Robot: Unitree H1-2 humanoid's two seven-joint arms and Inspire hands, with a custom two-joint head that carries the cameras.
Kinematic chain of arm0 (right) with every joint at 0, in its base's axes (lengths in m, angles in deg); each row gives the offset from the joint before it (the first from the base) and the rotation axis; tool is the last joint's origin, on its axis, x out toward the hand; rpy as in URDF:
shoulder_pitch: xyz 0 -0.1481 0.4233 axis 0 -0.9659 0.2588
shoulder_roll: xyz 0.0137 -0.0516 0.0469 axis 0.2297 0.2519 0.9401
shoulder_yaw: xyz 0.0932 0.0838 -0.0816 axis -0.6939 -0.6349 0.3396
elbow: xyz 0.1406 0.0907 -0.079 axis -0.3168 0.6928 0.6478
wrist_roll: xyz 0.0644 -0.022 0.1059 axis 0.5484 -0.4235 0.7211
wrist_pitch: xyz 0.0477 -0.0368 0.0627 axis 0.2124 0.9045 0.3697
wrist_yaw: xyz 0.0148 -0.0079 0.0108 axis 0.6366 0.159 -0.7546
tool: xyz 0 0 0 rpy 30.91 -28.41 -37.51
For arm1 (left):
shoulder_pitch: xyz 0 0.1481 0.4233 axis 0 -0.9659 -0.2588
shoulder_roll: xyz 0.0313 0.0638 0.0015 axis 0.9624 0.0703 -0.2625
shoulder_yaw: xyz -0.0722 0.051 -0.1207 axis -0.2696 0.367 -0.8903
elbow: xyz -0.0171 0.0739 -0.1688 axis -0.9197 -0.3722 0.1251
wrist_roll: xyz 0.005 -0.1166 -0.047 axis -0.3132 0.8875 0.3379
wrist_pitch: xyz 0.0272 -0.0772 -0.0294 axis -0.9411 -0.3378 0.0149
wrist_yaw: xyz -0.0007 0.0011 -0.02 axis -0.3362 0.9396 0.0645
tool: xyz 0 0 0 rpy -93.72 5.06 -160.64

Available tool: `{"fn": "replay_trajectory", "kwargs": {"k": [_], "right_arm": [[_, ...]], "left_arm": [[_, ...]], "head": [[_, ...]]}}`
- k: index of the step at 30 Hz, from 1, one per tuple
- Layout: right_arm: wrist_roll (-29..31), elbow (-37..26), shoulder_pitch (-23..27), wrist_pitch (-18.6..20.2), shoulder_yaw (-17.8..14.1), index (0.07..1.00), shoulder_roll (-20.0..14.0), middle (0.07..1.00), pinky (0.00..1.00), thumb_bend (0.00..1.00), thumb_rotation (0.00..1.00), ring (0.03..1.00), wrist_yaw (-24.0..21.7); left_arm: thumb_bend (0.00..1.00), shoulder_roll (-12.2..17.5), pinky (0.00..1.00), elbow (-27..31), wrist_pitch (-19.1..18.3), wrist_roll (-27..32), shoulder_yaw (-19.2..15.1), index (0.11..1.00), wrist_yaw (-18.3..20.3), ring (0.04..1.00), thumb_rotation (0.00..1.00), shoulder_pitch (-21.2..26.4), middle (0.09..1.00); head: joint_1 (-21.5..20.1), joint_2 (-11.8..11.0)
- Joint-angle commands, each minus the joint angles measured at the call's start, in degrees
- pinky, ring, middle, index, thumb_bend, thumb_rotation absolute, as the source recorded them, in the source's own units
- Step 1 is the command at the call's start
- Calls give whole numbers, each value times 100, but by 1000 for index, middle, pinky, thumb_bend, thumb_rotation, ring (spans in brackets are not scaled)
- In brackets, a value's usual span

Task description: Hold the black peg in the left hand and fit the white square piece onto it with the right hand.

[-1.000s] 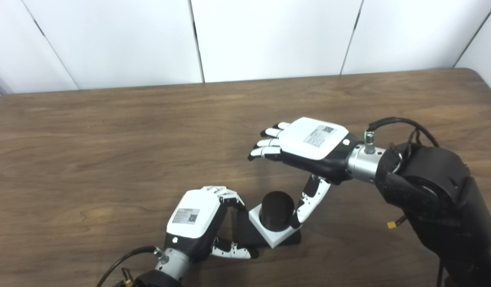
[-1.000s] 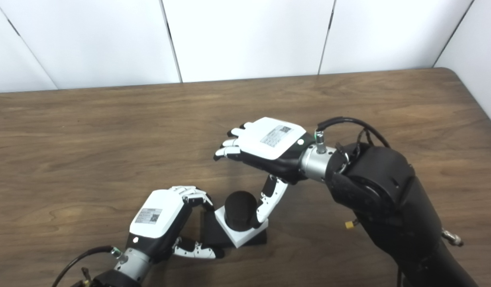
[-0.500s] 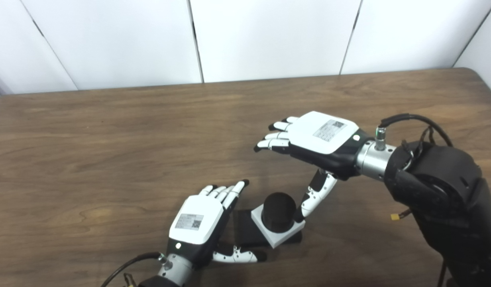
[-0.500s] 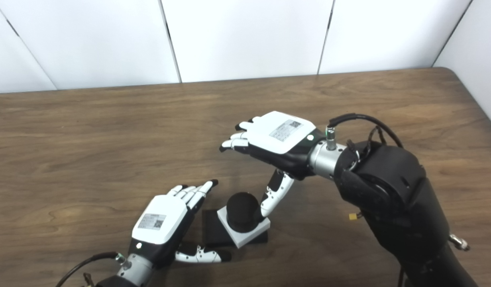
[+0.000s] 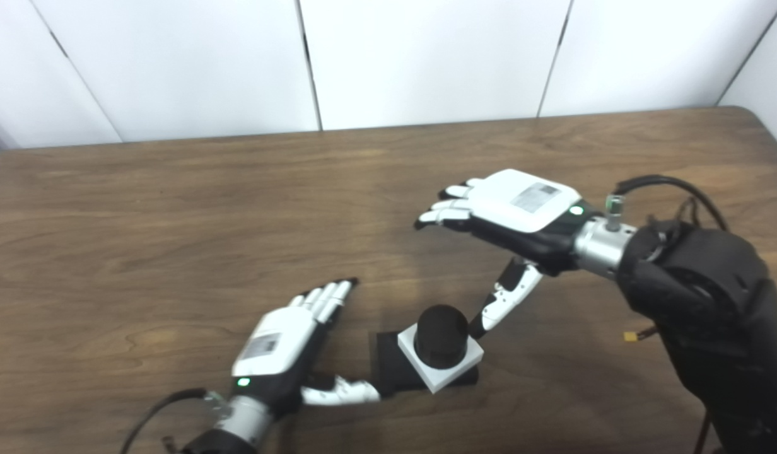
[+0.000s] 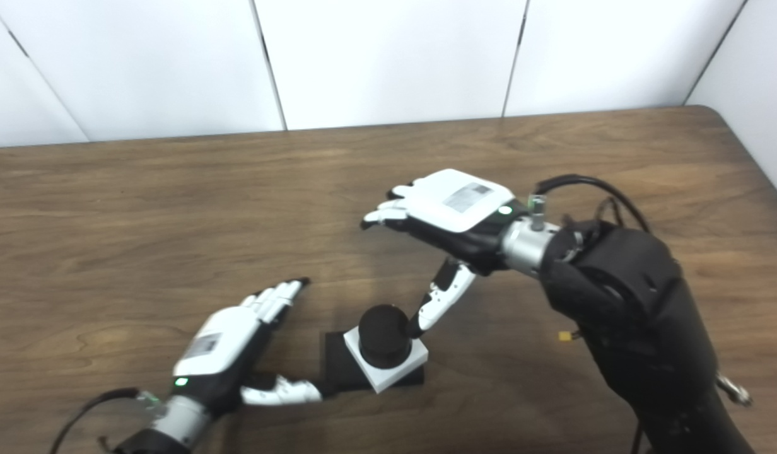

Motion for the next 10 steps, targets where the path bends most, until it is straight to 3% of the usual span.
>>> {"fn": "replay_trajectory", "kwargs": {"k": [1, 2, 5, 10], "right_arm": [[337, 52, -184, 295, -349, 928, -91, 931, 983, 838, 708, 977, 371], [522, 114, -392, 440, -555, 936, -35, 939, 965, 815, 795, 977, 560], [1068, 369, -1009, 612, -1110, 952, 228, 955, 885, 740, 962, 972, 1306], [1613, 723, -1724, 599, -1553, 961, 817, 957, 844, 637, 1000, 942, 2595]], "left_arm": [[1000, -170, 863, 211, -109, 687, -295, 1000, -274, 964, 717, -56, 997], [1000, -217, 844, 150, 33, 1110, -493, 999, -489, 963, 738, -89, 999], [988, -224, 919, -49, 345, 1895, -889, 997, -992, 988, 831, -118, 1000], [764, -178, 974, -351, 780, 2584, -1161, 1000, -1536, 1000, 934, -88, 1000]], "head": [[-19, -10], [-28, -18], [-68, -39], [-158, -52]]}}
